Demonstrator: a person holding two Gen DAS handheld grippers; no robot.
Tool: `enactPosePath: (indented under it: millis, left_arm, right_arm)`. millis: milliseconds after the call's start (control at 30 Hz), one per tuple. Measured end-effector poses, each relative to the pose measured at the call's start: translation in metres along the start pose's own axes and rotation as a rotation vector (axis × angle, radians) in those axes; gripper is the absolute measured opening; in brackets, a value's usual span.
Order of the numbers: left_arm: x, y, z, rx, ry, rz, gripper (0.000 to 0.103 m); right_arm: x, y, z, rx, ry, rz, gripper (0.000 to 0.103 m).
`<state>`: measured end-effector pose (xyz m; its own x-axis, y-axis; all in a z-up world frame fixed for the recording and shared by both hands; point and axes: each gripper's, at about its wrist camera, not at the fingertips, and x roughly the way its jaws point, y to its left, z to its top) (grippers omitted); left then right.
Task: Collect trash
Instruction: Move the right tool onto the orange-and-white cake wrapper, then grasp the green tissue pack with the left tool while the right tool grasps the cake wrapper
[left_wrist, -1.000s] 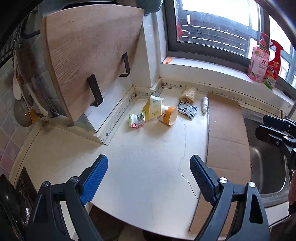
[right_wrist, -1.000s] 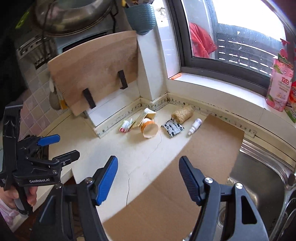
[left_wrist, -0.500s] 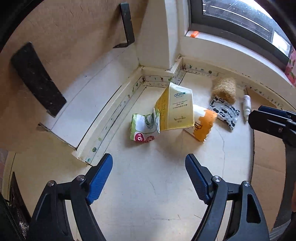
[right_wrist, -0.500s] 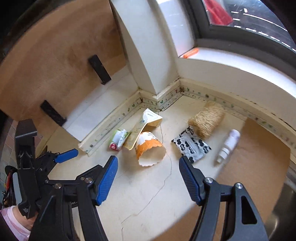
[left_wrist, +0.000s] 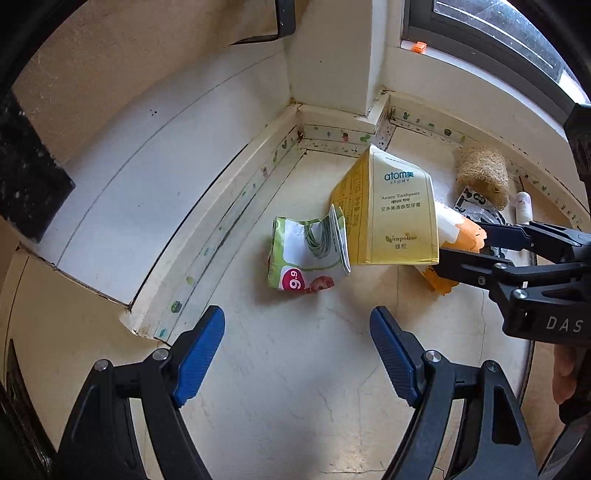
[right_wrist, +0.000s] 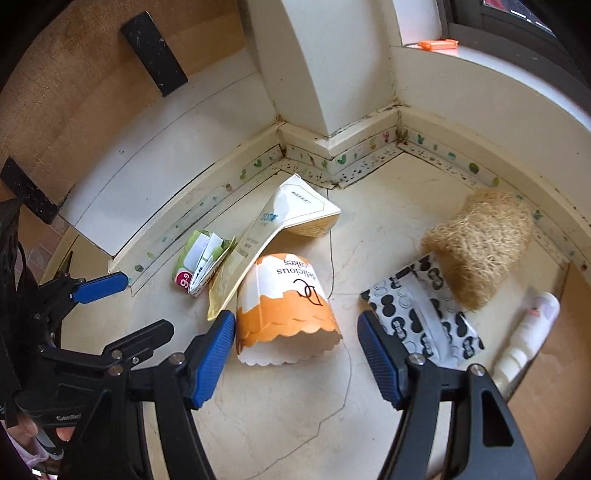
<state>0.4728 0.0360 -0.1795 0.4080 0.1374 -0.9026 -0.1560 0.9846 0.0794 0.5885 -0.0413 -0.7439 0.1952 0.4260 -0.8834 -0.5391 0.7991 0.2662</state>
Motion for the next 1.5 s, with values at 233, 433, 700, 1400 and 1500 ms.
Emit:
enactPosePath:
  millis: [233,433,700,1400,1500]
  left_arm:
    - [0.006,0.007,0.006,-0.027,-0.014,-0.027,0.080]
    - [0.020,0.007,0.015,-0.062,-0.031,-0.043,0.080]
    - [0.034,0.003,0.027,-0.093,-0.050,-0.050,0.080]
    - [0.041,-0.001,0.030,-0.101,-0.109,-0.039,0.015]
    - [0.032,-0.006,0.022,-0.082,-0.116,-0.034,0.013]
  right_arm:
    - [-0.007,-0.002,-0.017,-0.008,-0.012,0.015,0.051]
    - [-0.030,0.004,-0.023,0.000,-0.015,-0.006,0.051]
    - [-0.054,-0.011,-0.044,0.051,-0.035,0.021,0.051]
    - [-0.174,0.028,-0.036,0.082,-0.039,0.038,0.050]
    - [-0.193,0.037,-0.035,0.081,-0.042,0.041,0.049]
